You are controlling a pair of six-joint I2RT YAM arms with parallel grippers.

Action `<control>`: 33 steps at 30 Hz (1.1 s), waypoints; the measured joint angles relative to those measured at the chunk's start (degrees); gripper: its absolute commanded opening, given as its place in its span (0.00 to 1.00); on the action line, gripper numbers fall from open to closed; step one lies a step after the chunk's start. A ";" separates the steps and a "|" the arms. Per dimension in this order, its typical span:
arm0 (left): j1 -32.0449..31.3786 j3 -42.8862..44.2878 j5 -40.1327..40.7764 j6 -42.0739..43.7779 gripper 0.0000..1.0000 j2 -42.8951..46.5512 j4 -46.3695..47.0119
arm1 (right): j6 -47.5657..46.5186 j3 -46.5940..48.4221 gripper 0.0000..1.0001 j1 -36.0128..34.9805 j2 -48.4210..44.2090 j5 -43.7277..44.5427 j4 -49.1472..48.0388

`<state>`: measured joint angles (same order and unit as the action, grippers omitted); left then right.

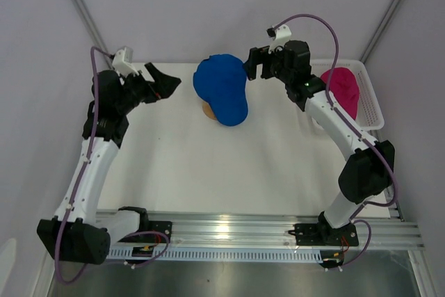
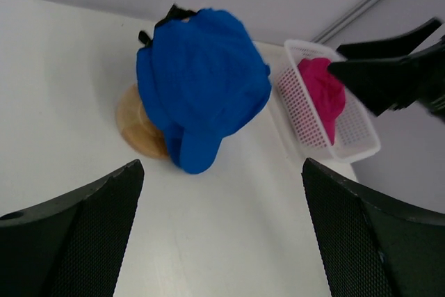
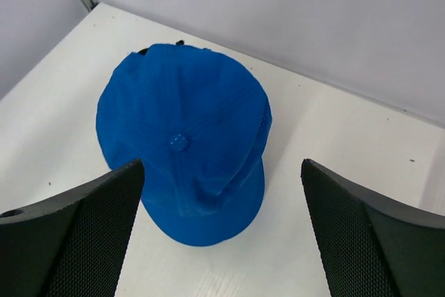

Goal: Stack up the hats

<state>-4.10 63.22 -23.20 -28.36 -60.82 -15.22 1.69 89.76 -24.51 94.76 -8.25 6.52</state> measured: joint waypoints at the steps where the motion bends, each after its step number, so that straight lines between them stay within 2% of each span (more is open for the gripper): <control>1: 0.00 1.46 -0.17 -1.18 0.95 -1.81 2.10 | 0.81 -0.07 0.94 0.37 0.48 -0.04 -0.72; 3: 0.00 7.30 -0.92 -2.86 0.90 -7.39 4.37 | 2.32 -0.07 0.88 1.07 1.62 0.00 -1.68; 5: 0.00 13.86 -1.46 -3.80 0.90 -13.14 7.45 | 3.30 -0.31 0.83 1.44 2.12 0.02 -1.97; 7: 0.00 21.46 -2.01 -4.55 0.92 -19.91 8.11 | 4.20 -0.96 0.83 1.51 2.01 -0.22 -2.36; 10: -0.11 31.82 -2.69 -4.50 0.92 -29.64 8.13 | 5.33 -3.26 0.89 1.51 1.29 -1.42 -4.59; 14: -0.48 39.26 -2.43 -3.17 0.88 -40.41 6.58 | 6.25 -7.39 0.90 1.51 -0.04 -2.34 -5.57; 21: -1.75 44.96 -1.07 -1.97 0.82 -54.07 2.29 | 6.36 -9.29 0.91 1.55 -1.01 -0.96 -3.15; 33: -6.34 46.84 4.13 4.37 0.77 -58.51 0.02 | 6.45 -9.29 0.94 1.88 -5.20 2.84 -0.66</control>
<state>-10.44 110.06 -19.07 -23.99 -119.33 -15.20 8.14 80.47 -22.63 89.56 -5.41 5.87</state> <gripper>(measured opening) 0.785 0.932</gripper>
